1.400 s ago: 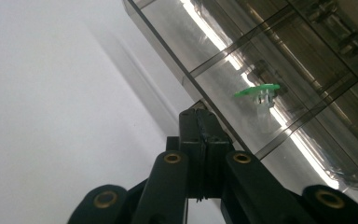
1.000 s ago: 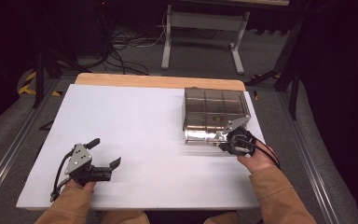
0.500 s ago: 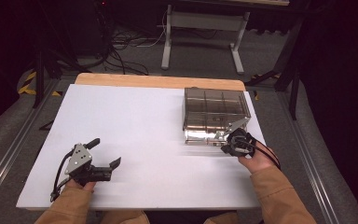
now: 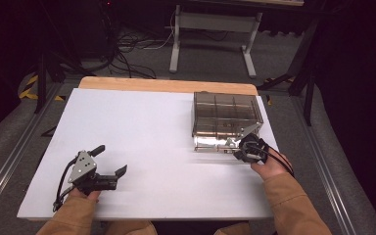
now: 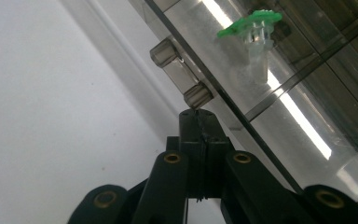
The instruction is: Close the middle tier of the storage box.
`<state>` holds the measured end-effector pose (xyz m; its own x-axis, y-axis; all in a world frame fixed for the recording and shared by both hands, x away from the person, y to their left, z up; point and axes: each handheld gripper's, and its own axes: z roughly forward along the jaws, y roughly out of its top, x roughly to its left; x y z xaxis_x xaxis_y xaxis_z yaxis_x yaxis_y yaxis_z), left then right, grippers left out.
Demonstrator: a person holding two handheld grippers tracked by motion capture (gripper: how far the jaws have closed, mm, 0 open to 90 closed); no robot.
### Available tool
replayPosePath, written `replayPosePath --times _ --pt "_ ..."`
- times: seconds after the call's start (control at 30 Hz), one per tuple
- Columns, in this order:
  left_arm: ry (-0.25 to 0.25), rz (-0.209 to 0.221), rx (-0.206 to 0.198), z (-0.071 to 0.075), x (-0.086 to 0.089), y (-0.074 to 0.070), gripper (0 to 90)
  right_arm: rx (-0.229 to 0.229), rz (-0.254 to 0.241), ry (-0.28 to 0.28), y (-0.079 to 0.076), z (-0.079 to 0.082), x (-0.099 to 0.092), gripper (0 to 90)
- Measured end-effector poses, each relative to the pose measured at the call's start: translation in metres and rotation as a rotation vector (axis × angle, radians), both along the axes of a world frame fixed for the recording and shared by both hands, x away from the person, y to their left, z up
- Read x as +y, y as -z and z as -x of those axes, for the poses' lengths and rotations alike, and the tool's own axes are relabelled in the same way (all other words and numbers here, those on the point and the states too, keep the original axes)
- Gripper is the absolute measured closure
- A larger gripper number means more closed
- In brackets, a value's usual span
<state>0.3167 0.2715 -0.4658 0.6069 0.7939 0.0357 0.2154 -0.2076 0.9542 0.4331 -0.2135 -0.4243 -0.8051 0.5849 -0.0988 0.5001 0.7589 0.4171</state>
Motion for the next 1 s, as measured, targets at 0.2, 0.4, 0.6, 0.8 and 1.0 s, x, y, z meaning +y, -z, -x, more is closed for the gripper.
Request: replayPosePath --times 0.2,0.4,0.6,0.8,1.0 --pt "-0.001 0.001 0.000 0.0001 -0.0001 0.0000 0.4 -0.001 0.001 0.004 0.0035 -0.0022 0.0020 89.9" --pt "-0.002 0.002 0.001 0.0001 -0.0001 0.0000 0.4 -0.003 -0.003 0.002 0.0035 -0.0030 0.0027 89.9" --pt "0.000 0.000 0.000 -0.0001 0.0000 0.0000 0.3 -0.019 -0.011 0.012 0.0016 -0.0027 0.0021 89.9" --pt "-0.002 0.003 -0.002 -0.0001 -0.0003 0.0002 0.4 -0.055 -0.015 0.038 -0.0015 -0.0037 -0.0004 89.8" --pt "-0.003 0.004 0.000 0.0000 -0.0003 0.0001 0.3 -0.095 -0.034 0.077 -0.0046 -0.0054 -0.0021 89.9"
